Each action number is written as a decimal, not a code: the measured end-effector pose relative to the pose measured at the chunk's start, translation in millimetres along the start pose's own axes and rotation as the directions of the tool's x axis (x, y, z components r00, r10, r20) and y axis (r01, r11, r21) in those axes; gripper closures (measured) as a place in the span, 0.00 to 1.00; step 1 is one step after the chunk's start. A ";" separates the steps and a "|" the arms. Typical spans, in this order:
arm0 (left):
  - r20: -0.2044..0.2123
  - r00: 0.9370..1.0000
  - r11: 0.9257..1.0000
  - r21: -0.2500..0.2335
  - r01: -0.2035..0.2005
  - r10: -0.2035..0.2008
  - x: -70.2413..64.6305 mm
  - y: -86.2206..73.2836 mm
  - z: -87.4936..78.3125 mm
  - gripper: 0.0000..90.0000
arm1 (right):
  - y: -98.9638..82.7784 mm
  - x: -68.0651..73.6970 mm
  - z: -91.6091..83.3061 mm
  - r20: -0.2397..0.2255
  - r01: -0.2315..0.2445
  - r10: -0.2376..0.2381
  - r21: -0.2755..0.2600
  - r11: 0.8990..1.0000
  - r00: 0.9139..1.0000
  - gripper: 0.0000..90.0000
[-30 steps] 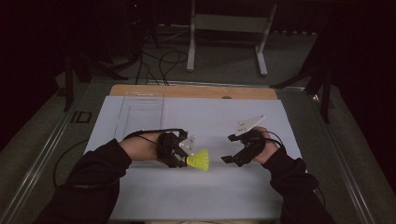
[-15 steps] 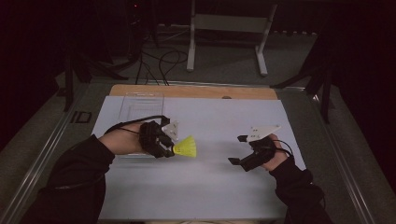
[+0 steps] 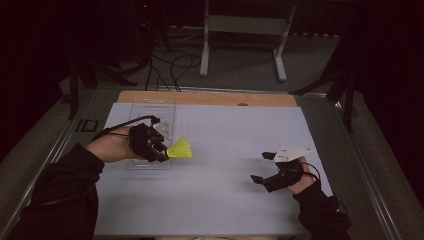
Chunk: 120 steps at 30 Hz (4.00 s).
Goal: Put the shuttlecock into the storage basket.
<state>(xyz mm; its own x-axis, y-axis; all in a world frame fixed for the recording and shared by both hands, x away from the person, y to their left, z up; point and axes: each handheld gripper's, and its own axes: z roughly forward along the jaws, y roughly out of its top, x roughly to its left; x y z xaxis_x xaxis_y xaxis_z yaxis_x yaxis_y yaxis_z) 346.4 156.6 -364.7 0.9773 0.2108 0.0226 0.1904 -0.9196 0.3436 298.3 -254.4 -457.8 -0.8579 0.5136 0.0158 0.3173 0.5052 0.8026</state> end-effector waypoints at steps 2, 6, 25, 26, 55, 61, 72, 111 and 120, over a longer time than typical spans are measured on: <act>-0.005 1.000 1.000 -0.002 0.031 -0.031 3.6 -6.3 -3.2 0.73 | -3.1 0.8 -1.0 0.004 0.006 -0.006 -0.005 1.000 1.000 0.10; -0.014 0.997 0.998 -0.002 0.069 -0.069 10.1 -19.1 -9.6 0.73 | -7.5 2.0 -2.8 0.017 0.002 -0.002 -0.016 1.000 1.000 0.10; -0.105 0.920 0.926 -0.037 0.377 -0.379 34.3 -69.4 -34.4 0.73 | -21.2 6.5 -11.8 0.095 -0.012 0.018 -0.064 0.998 0.995 0.10; -0.113 0.915 0.922 -0.030 0.386 -0.386 35.4 -70.1 -34.8 0.73 | -21.7 6.8 -12.1 0.095 -0.014 0.020 -0.065 0.998 0.995 0.10; -0.124 0.795 0.804 -0.069 0.591 -0.594 46.7 -90.2 -17.1 0.73 | -47.4 12.0 -10.2 0.141 -0.057 0.069 -0.089 0.994 0.988 0.10; -0.106 0.748 0.755 -0.072 0.652 -0.656 48.1 -98.4 -12.9 0.73 | -48.0 11.7 -10.5 0.146 -0.056 0.068 -0.084 0.995 0.987 0.10; -0.128 0.724 0.733 -0.049 0.678 -0.678 43.0 -104.5 2.4 0.73 | -48.1 11.9 -9.1 0.141 -0.056 0.066 -0.069 0.996 0.988 0.10; -0.181 0.726 0.742 -0.038 0.669 -0.664 49.4 -101.1 26.8 0.62 | -50.2 10.5 -7.8 0.123 -0.067 0.073 -0.051 0.996 0.990 0.10; -0.143 0.759 0.771 -0.071 0.633 -0.636 43.0 -95.7 17.6 0.37 | -49.6 11.0 -8.4 0.123 -0.065 0.072 -0.054 0.996 0.990 0.10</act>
<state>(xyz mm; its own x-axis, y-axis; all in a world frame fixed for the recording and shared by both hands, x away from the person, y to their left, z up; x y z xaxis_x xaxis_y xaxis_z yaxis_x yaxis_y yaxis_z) 371.8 247.8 -413.2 0.6072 0.7917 -0.0671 0.7584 -0.5523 0.3462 269.8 -279.7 -492.4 -0.7765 0.6301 -0.0005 0.3505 0.4326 0.8306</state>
